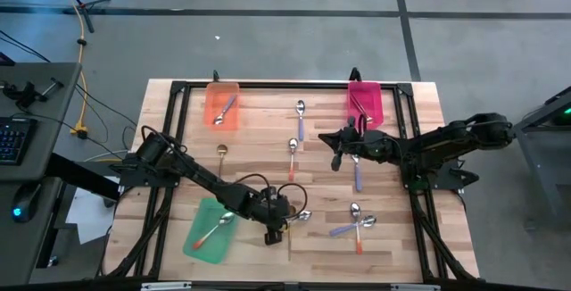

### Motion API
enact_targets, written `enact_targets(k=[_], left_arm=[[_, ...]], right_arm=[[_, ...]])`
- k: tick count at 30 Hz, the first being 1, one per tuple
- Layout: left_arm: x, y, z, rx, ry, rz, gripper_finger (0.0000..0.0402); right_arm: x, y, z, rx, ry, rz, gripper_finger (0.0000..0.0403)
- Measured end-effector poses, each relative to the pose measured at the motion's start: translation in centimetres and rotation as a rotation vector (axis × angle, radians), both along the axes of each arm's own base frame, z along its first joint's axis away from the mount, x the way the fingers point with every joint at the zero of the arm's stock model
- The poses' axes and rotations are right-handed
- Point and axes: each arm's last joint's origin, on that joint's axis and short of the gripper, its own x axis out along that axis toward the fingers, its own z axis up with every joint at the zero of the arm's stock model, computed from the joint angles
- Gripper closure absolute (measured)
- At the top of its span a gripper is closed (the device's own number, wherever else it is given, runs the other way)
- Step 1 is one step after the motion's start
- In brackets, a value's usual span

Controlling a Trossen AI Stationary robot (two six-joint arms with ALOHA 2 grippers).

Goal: Sort silverware by color (type)
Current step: Put the orange spoon into the green bin

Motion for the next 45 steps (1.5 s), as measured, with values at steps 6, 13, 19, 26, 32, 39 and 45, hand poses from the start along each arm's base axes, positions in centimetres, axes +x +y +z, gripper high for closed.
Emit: enact_targets(k=[6, 13, 19, 26, 32, 39, 45], left_arm=[[-0.1, 0.0, 0.0, -0.038, 0.021, -0.021, 0.0287], [-0.8, 0.2, 0.7, -0.038, 0.07, -0.031, 0.0258], [-0.8, 0.0, 0.9, -0.066, 0.056, -0.013, 0.0245], [-0.8, -0.6, 1.0, -0.093, 0.033, 0.035, 0.0245], [-0.8, -0.9, 0.8, -0.1, 0.022, 0.049, 0.0245], [-0.9, -1.7, -0.3, -0.077, 0.037, 0.033, 0.0246], [-1.0, -1.7, -0.7, -0.05, 0.051, 0.021, 0.0284]], right_arm=[[0.0, -0.6, 0.1, -0.004, -0.009, -0.023, 0.0402], [0.0, -0.7, 0.3, -0.027, -0.021, -0.024, 0.0402], [0.0, -0.5, 0.4, -0.023, -0.032, -0.017, 0.0402], [0.1, 0.2, 0.4, -0.024, -0.031, 0.011, 0.0402], [0.1, 0.1, 0.4, -0.026, -0.031, -0.001, 0.0402], [0.1, 0.1, 0.4, -0.027, -0.03, -0.001, 0.0402], [0.1, 0.1, 0.4, -0.027, -0.029, -0.002, 0.0402]])
